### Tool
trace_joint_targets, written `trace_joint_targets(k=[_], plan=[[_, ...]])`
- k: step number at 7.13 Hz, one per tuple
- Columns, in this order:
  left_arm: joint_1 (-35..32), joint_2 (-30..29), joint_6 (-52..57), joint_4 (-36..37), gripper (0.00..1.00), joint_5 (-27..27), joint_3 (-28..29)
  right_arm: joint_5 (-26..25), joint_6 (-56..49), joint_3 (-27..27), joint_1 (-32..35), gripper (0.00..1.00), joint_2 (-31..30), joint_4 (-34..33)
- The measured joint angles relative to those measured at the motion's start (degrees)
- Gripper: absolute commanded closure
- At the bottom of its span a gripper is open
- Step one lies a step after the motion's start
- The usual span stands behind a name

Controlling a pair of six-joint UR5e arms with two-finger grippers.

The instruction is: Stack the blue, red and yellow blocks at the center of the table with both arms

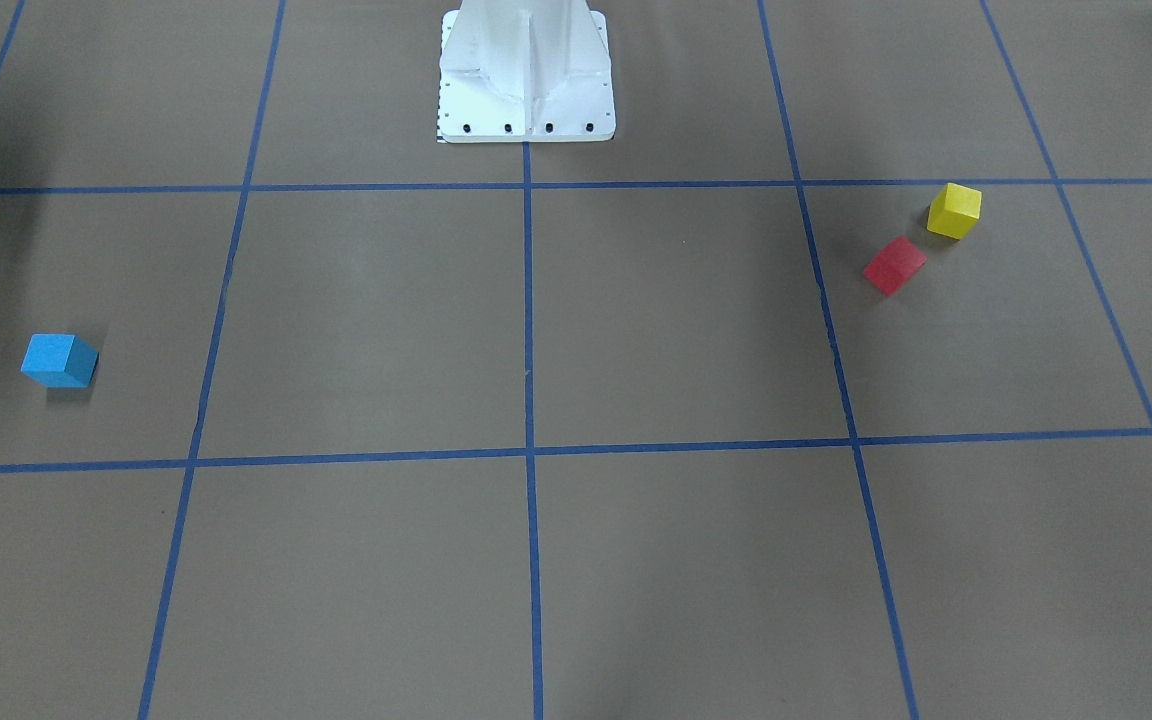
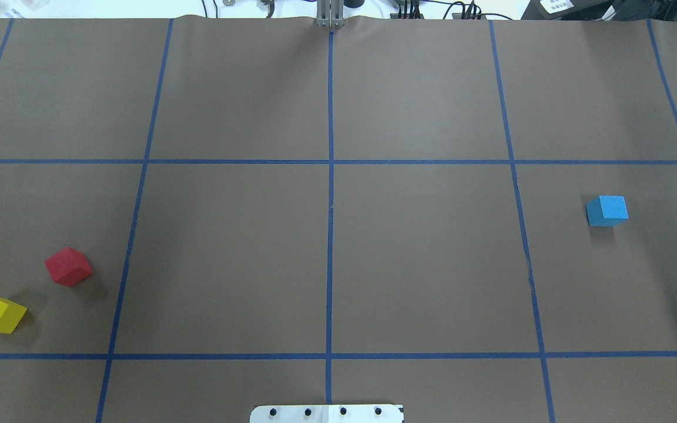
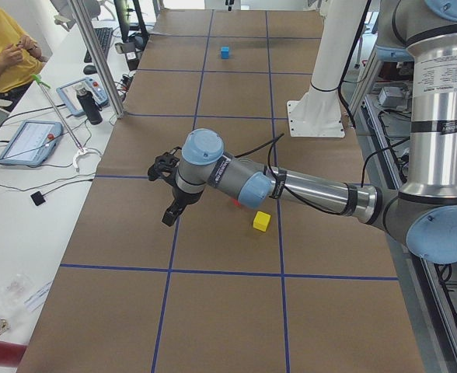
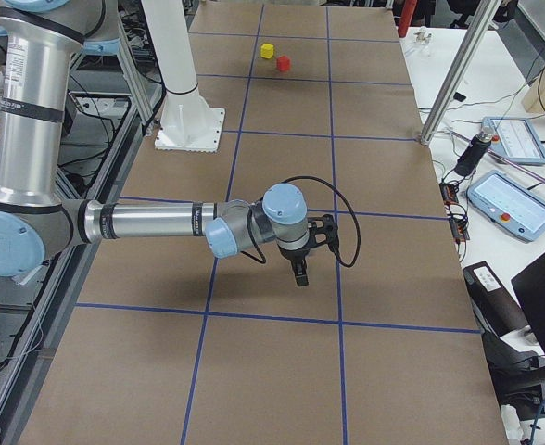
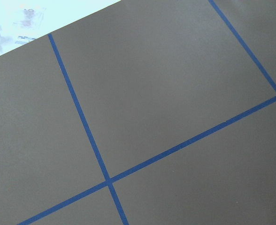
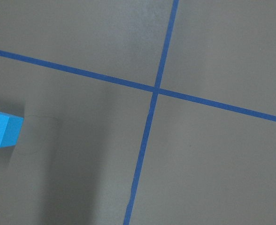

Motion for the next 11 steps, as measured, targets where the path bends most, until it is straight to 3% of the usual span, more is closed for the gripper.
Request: trace_joint_targets(k=[2, 4, 7, 10, 11], plan=[[0.01, -0.02, 0.11, -0.48, 0.00, -0.09, 0.33, -6.98, 15.08, 0.06, -10.49, 0.00, 0.72, 7.47], [0.01, 0.00, 0.17, -0.66, 0.00, -0.11, 0.40, -13.66, 20.54, -1.82, -18.29, 0.00, 2.78, 10.03], [0.01, 0.19, 0.18, -0.79, 0.00, -0.11, 0.41, -16.50, 21.25, -7.58, -22.64, 0.00, 7.77, 10.51], [0.01, 0.32, 0.18, -1.04, 0.00, -0.11, 0.40, -17.69, 21.31, -9.11, -25.37, 0.00, 8.32, 10.54], [0.04, 0.33, 0.18, -1.05, 0.00, -0.11, 0.36, -18.05, 21.34, -9.37, -26.24, 0.37, 8.33, 10.52]])
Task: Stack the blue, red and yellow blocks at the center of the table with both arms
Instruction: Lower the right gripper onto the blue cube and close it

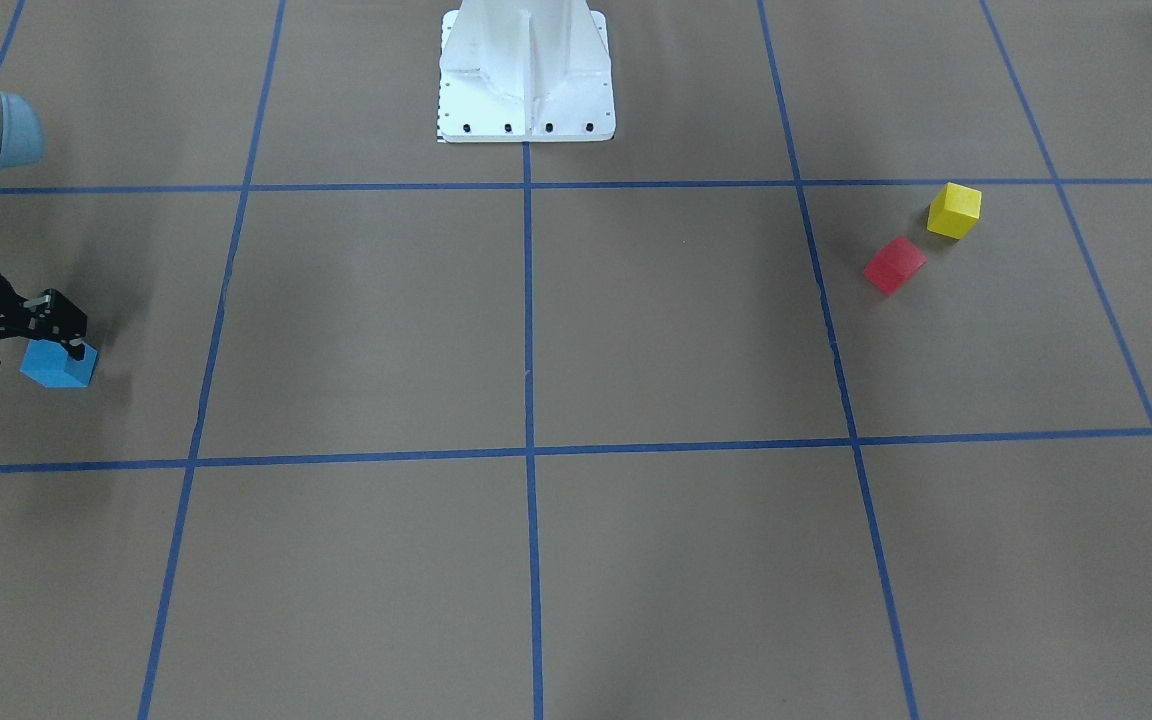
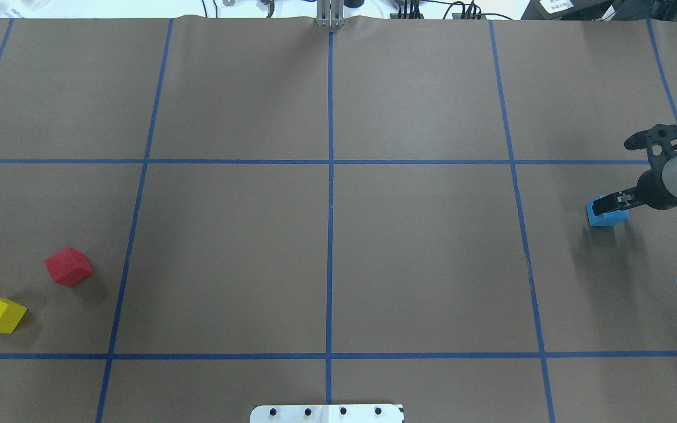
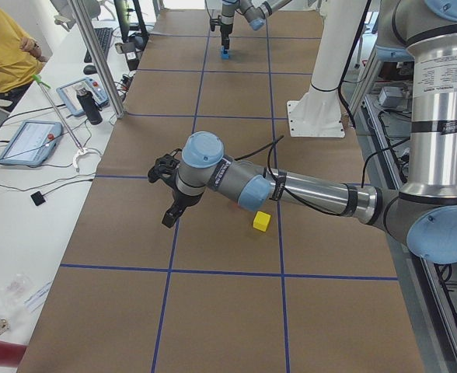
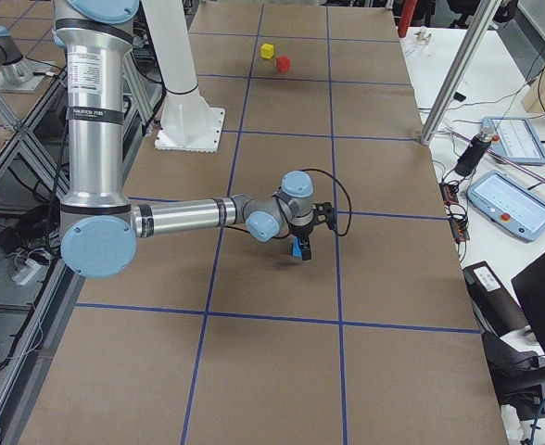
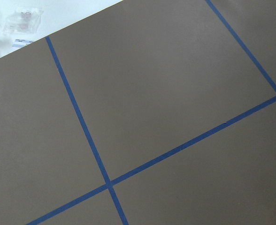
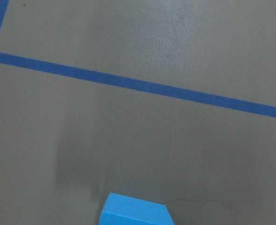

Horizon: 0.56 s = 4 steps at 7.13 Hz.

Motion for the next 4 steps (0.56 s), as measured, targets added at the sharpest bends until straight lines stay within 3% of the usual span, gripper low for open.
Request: trace_joint_targets(k=[1, 2, 4], plan=[[0.02, 0.00, 0.00, -0.11, 0.00, 0.00, -0.03, -0.51, 0.31, -0.17, -0.81, 0.89, -0.01, 0.02], [0.00, 0.00, 0.00, -0.37, 0.00, 0.00, -0.02, -0.93, 0.91, -0.11, -1.38, 1.00, 0.06, 0.02], [-0.02, 0.03, 0.00, -0.66, 0.00, 0.00, 0.04, -1.30, 1.04, 0.60, -1.65, 1.00, 1.60, 0.29]])
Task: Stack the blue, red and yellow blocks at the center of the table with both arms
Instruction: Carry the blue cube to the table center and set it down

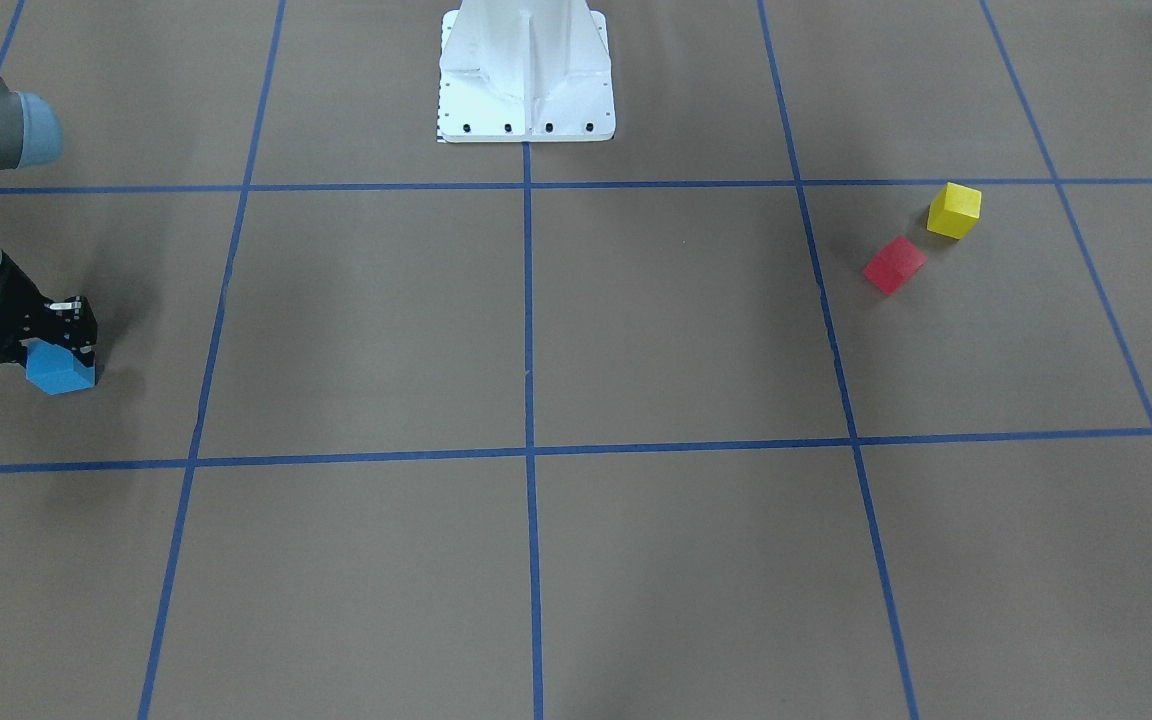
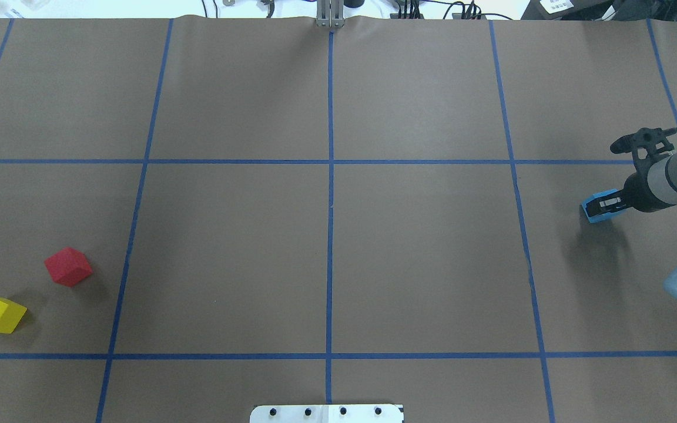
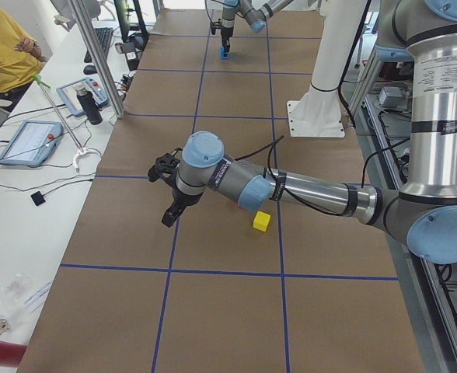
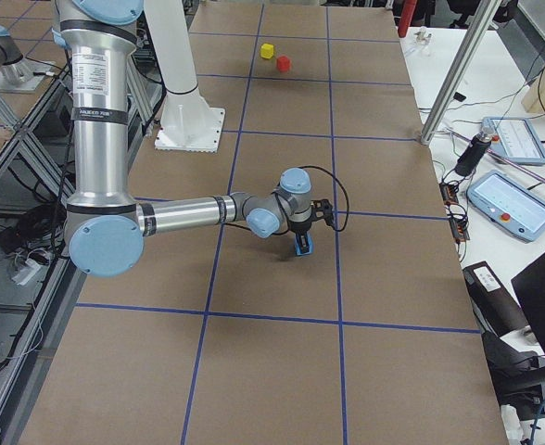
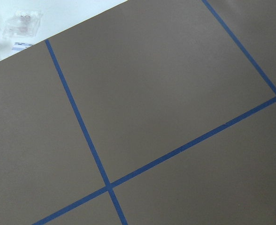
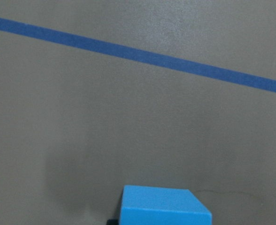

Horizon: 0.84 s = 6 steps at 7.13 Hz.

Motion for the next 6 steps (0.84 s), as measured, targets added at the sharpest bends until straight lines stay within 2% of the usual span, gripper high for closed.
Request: trace_joint_targets(k=[2, 4, 6], plan=[[0.01, 0.14, 0.02, -0.04, 0.00, 0.00, 0.01, -0.63, 0.11, 0.53, -0.06, 1.00, 4.44, 1.59], [0.04, 0.21, 0.02, -0.05, 0.00, 0.00, 0.07, -0.81, 1.24, -0.21, -1.52, 1.00, 12.68, 1.80], [0.07, 0.23, 0.00, -0.05, 0.00, 0.00, 0.52, -1.39, 4.83, -1.38, -6.18, 1.00, 20.42, -2.26]])
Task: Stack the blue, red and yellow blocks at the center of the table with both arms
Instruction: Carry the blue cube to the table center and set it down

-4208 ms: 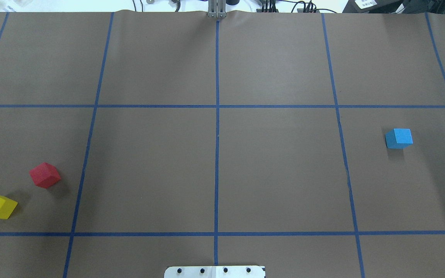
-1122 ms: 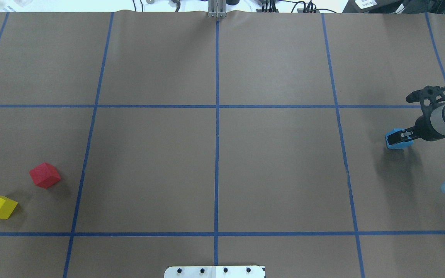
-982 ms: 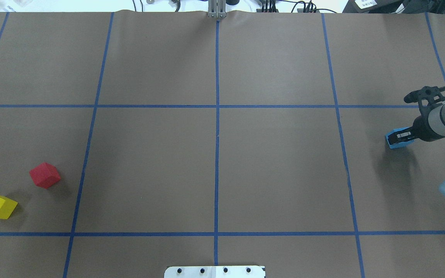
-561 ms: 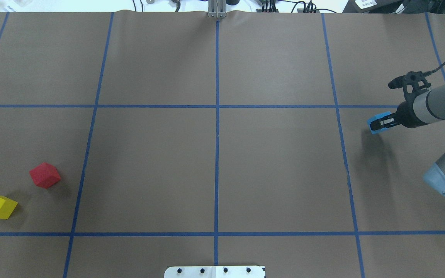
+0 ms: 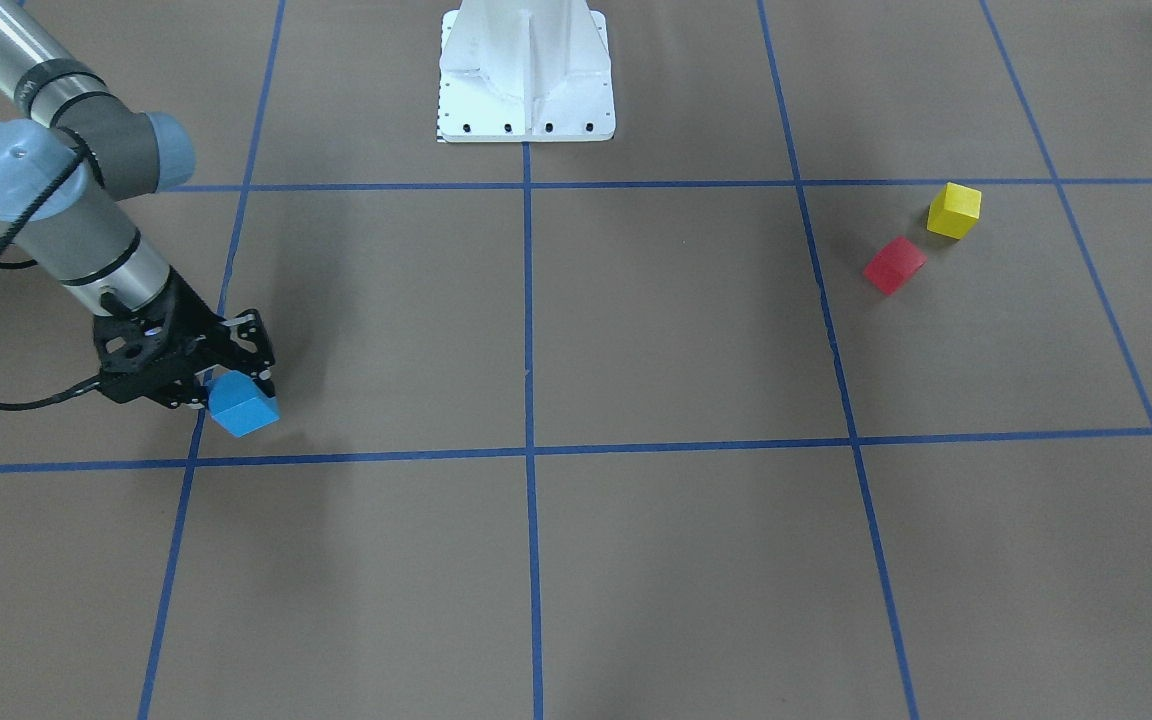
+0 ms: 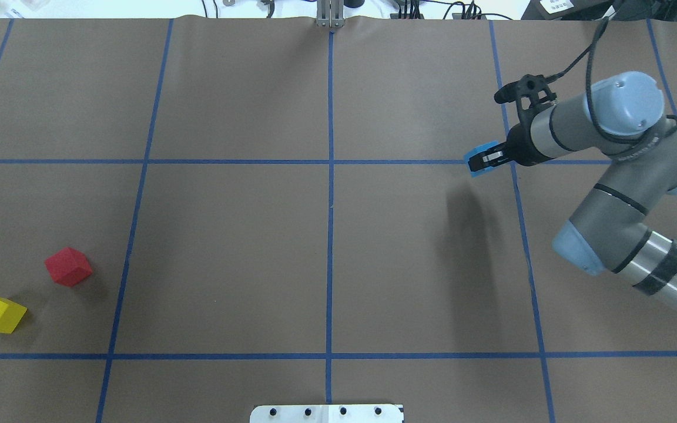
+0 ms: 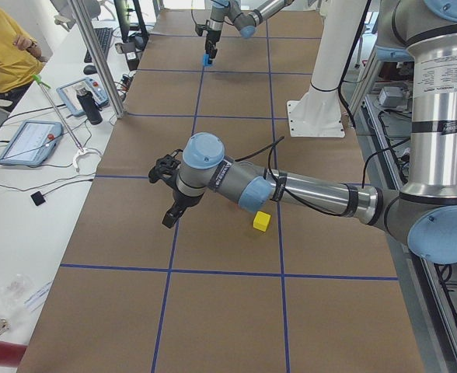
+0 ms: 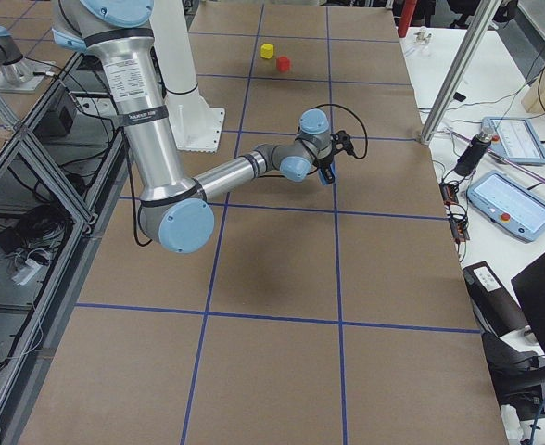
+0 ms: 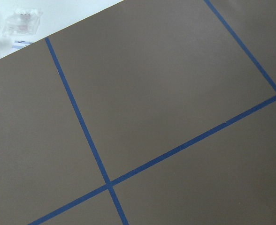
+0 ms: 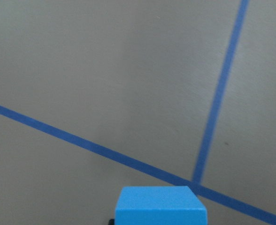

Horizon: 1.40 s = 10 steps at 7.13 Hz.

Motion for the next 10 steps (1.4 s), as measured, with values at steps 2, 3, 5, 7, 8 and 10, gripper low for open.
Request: trace_joint_targets(k=[2, 3, 5, 7, 8, 10], plan=[[0.01, 0.00, -0.01, 0.00, 0.00, 0.00, 0.28, -1.87, 2.67, -1.13, -4.06, 1.00, 11.06, -17.15], [0.01, 0.00, 0.00, 0.00, 0.00, -0.02, 0.31, -2.94, 6.73, -3.61, -6.26, 1.00, 17.19, -23.21], [0.01, 0.00, 0.00, 0.00, 0.00, -0.08, 0.58, -4.35, 16.25, -12.48, -10.88, 1.00, 27.69, -26.50], [0.01, 0.00, 0.00, 0.00, 0.00, -0.09, 0.80, -8.04, 20.63, -16.67, -14.60, 0.84, 31.65, -26.51], [0.01, 0.00, 0.00, 0.00, 0.00, -0.09, 0.85, -9.29, 21.09, -17.41, -15.52, 0.66, 32.05, -26.15], [0.01, 0.00, 0.00, -0.03, 0.00, -0.09, 0.85, -10.18, 21.48, -19.25, -16.34, 0.01, 32.17, -22.35]])
